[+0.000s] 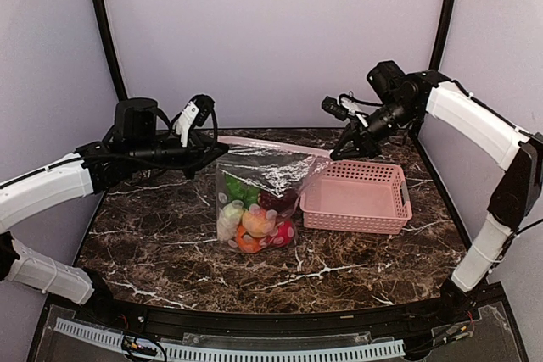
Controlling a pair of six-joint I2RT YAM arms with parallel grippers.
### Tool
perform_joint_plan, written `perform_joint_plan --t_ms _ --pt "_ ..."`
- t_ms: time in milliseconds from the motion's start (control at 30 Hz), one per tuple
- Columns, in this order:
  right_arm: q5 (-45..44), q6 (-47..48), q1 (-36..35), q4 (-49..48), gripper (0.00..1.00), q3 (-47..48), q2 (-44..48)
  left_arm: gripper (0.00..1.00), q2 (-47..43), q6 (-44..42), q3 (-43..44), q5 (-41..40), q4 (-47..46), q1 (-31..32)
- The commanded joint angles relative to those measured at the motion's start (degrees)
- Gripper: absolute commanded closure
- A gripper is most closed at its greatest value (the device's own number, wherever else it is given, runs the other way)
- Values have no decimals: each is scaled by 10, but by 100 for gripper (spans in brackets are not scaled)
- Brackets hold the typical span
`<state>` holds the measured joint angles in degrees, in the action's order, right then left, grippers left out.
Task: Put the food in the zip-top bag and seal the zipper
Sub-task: Zip the zipper on the zipper food storage bag, then place the zipper food storage bag at the center of the board.
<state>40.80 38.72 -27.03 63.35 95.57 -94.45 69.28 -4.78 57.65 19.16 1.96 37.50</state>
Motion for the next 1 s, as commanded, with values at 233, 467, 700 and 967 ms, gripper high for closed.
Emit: perform_joint_plan --t_ms 233,467,700,967 --pt "40 -21 -2 14 100 334 -204 99 50 -26 33 -23 -116 -95" --pt "43 -27 -8 -43 100 349 -190 99 46 -49 41 74 -132 -141" --pt "-7 41 -61 -129 100 91 -79 91 -22 -54 -83 190 -134 -141" --pt "-56 102 -151 -56 62 -105 -3 44 -146 -84 -138 203 46 -141"
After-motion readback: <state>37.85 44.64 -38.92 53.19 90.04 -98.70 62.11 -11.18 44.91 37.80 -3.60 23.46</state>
